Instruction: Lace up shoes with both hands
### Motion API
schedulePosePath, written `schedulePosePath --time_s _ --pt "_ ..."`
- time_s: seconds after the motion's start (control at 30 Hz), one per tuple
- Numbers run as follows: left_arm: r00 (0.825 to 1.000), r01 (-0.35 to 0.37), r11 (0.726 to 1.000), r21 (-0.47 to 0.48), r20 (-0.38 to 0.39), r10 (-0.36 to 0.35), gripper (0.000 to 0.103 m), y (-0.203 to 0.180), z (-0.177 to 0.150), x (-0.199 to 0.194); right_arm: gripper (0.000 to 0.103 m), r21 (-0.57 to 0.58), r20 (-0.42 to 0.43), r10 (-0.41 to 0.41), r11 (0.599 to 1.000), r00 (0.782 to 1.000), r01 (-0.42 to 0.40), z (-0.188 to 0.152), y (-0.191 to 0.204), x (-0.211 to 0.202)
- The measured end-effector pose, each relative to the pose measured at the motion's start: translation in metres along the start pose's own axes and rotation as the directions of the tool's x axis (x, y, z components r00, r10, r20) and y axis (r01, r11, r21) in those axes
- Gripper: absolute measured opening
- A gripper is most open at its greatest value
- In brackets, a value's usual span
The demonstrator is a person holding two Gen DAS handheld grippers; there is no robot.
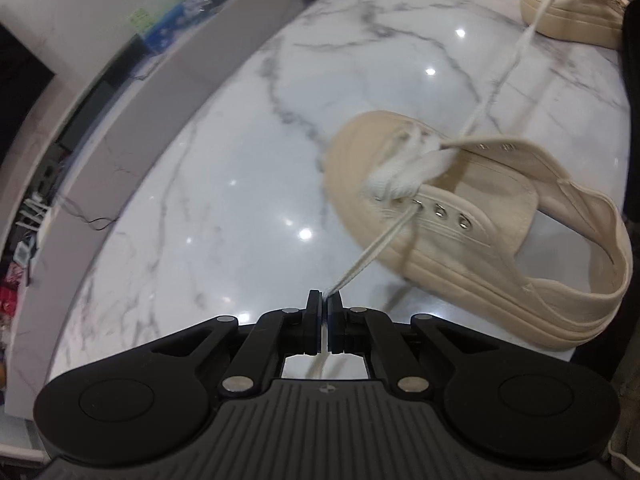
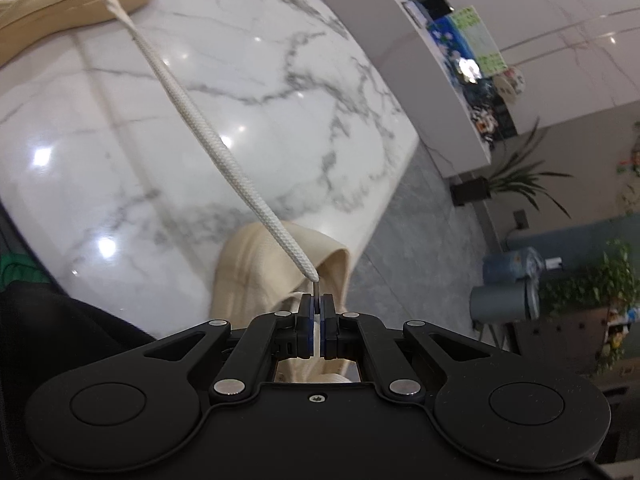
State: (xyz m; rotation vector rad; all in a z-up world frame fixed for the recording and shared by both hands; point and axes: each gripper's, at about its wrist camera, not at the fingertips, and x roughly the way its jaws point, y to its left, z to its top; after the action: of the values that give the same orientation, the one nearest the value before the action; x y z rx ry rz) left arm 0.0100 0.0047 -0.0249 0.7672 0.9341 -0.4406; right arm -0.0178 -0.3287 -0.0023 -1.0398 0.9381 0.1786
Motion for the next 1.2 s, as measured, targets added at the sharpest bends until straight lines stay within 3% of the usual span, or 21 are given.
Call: schedulePosePath --time_s 0.23,0.4,0.47,0.67,0.93,1.2 --pt "1.0 -0.018 1.0 -0.022 0.019 0.019 0.004 -0.003 0.003 -0.013 0.001 0.057 0.057 -0.023 0.998 0.998 0.02 0.015 -0.004 -0.01" --pt "0.998 -0.012 0.999 -0.053 0.06 0.015 0.011 -0.003 0.002 -0.031 0.001 0.079 0.204 0.04 0.995 0.978 -0.057 0.044 0.002 -0.035" --pt "0.998 -0.017 0.999 -0.047 0.067 0.02 0.019 -0.006 0.001 -0.037 0.001 0.04 0.249 0.078 0.995 0.965 -0.091 0.057 0.011 -0.042" --pt "0.995 0.007 1.0 -0.031 0.097 -0.004 0.026 -0.016 0.0 -0.054 0.001 -0.135 0.319 0.205 0.976 0.925 -0.17 0.091 0.045 -0.055" --pt "0.98 0.077 0.997 0.003 0.184 -0.076 0.026 -0.038 0.014 -0.071 0.001 -0.374 0.379 0.27 0.92 0.885 -0.12 0.122 0.099 -0.072" --pt "0.96 0.141 0.988 0.066 0.235 -0.153 0.026 -0.051 0.031 -0.066 0.001 -0.51 0.445 0.304 0.859 0.842 -0.041 0.141 0.125 -0.092"
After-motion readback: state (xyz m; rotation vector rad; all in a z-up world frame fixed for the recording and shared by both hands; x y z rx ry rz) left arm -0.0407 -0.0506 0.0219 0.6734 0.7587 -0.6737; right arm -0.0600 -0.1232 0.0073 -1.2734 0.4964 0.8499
